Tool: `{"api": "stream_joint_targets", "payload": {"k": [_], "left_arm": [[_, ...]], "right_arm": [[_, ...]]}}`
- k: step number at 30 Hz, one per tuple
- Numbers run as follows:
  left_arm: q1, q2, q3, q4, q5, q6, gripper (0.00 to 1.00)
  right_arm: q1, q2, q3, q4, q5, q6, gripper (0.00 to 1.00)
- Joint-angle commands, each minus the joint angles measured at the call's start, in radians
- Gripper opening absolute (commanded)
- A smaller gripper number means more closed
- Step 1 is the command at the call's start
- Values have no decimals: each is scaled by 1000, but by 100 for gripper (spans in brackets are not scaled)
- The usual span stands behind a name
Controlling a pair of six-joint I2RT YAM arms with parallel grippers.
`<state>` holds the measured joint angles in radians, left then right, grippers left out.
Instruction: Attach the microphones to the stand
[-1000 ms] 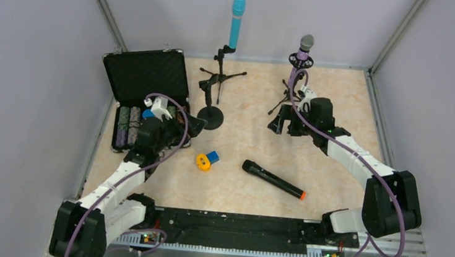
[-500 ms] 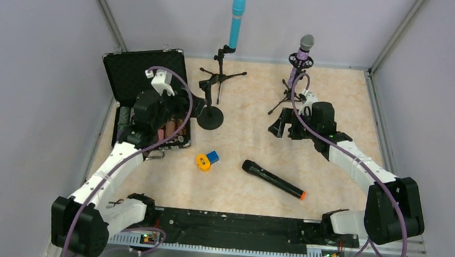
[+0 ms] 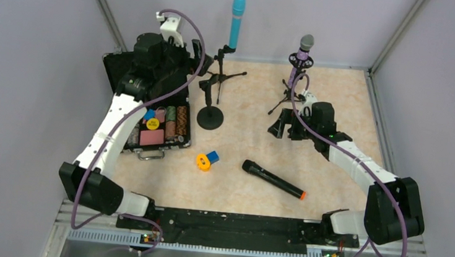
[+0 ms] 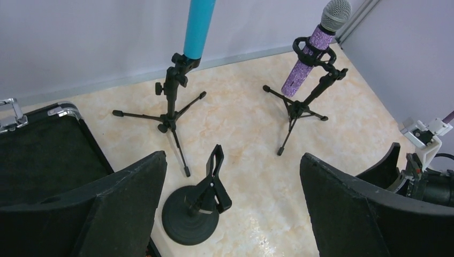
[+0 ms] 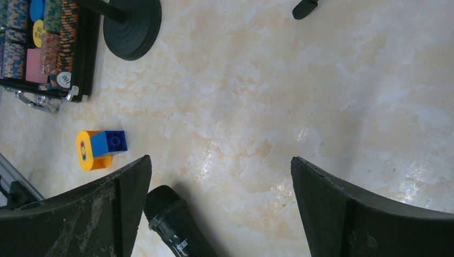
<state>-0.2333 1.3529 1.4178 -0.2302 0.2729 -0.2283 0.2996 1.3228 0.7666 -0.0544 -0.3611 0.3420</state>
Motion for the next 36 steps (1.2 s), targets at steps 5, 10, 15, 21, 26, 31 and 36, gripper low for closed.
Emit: {"api": "stream_joint_targets", "payload": {"k": [5, 10, 15, 21, 26, 31, 36], "left_arm": [[-24, 193, 328, -293, -7, 111, 99], [-69, 321, 482, -460, -123, 201, 99], [-103, 438, 598, -576, -205, 274, 98], [-167, 540, 655, -653, -302, 358, 98], [-195, 594, 670, -671, -384, 388, 98], [-203, 625, 669, -682, -412, 406, 95], [-211, 630, 666, -689, -397, 406, 84]], "right_arm": [[16, -36, 9, -36, -20, -28, 99], [17, -49, -2, -39, -25, -24, 99], [18, -39, 7, -50, -26, -34, 99], [20, -36, 11, -73, -23, -43, 99], [21, -39, -4, -64, -19, -39, 99], [21, -30, 2, -61, -18, -36, 99], [24, -30, 1, -65, -17, -39, 99]]}}
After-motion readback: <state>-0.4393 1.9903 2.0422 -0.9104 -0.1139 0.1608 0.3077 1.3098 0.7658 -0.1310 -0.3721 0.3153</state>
